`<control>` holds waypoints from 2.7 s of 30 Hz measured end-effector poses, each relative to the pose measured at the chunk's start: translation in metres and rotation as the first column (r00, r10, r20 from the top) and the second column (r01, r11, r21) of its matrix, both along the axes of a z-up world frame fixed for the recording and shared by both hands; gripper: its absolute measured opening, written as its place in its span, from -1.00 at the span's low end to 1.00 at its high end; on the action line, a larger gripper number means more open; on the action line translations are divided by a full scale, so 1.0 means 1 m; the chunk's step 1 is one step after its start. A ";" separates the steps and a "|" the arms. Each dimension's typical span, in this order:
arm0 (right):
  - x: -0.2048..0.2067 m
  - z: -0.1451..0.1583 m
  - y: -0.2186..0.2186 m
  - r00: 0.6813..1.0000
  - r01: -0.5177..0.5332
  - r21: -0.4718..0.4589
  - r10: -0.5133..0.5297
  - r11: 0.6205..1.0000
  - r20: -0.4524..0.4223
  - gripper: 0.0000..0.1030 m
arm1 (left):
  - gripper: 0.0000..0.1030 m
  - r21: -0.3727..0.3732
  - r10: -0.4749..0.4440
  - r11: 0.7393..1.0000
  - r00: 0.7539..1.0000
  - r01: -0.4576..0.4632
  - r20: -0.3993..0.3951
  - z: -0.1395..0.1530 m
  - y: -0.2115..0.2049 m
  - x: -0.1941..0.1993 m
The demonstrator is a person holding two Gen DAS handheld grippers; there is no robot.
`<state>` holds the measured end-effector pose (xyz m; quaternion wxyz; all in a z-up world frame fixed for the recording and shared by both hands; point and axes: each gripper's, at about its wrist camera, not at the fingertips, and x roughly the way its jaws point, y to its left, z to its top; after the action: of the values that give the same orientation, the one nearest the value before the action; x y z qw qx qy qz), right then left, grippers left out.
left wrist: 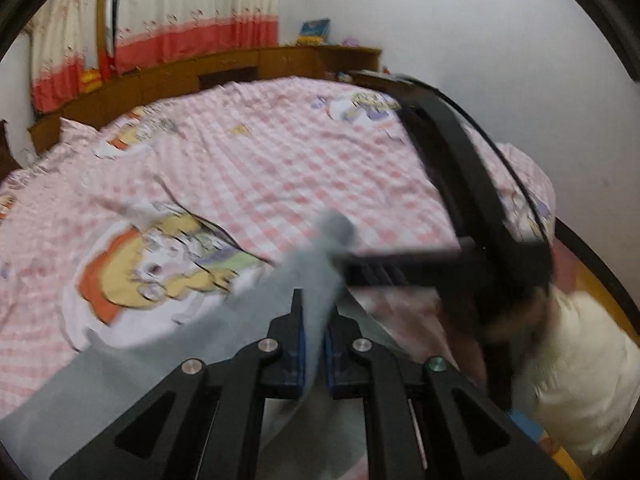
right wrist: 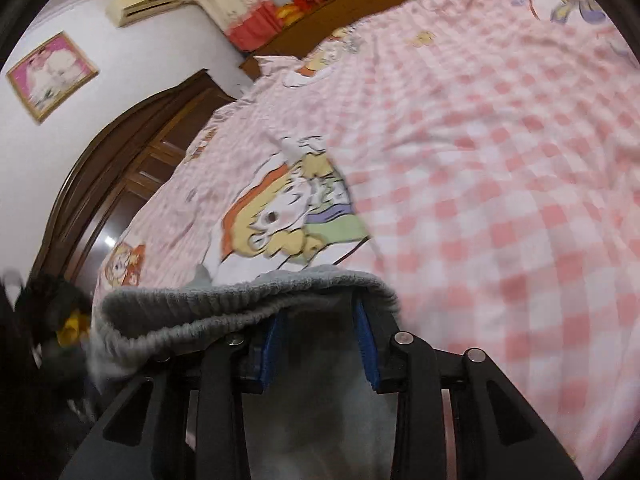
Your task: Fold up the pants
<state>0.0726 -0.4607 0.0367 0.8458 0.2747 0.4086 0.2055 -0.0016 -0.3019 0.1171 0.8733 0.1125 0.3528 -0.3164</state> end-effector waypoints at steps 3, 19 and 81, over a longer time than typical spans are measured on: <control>0.016 -0.020 -0.001 0.998 -0.040 -0.036 0.038 0.999 -0.059 -0.35 | -0.86 0.016 -0.020 1.000 0.997 0.021 -0.072 -0.030 -0.014 0.002; -0.058 -0.004 -0.049 0.998 0.028 -0.112 -0.033 0.993 -0.045 -0.34 | -0.25 0.002 -0.128 0.991 0.967 0.132 -0.218 -0.057 -0.013 -0.031; -0.122 -0.051 0.025 0.972 0.148 -0.043 -0.153 0.988 -0.176 -0.89 | -0.58 0.235 0.190 0.961 0.968 -0.149 -0.165 -0.091 0.151 -0.058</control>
<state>-0.0491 -0.4355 -0.0146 0.8228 0.3095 0.4639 0.1091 -0.0592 -0.1509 0.0257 0.8427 0.1480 0.4740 -0.2081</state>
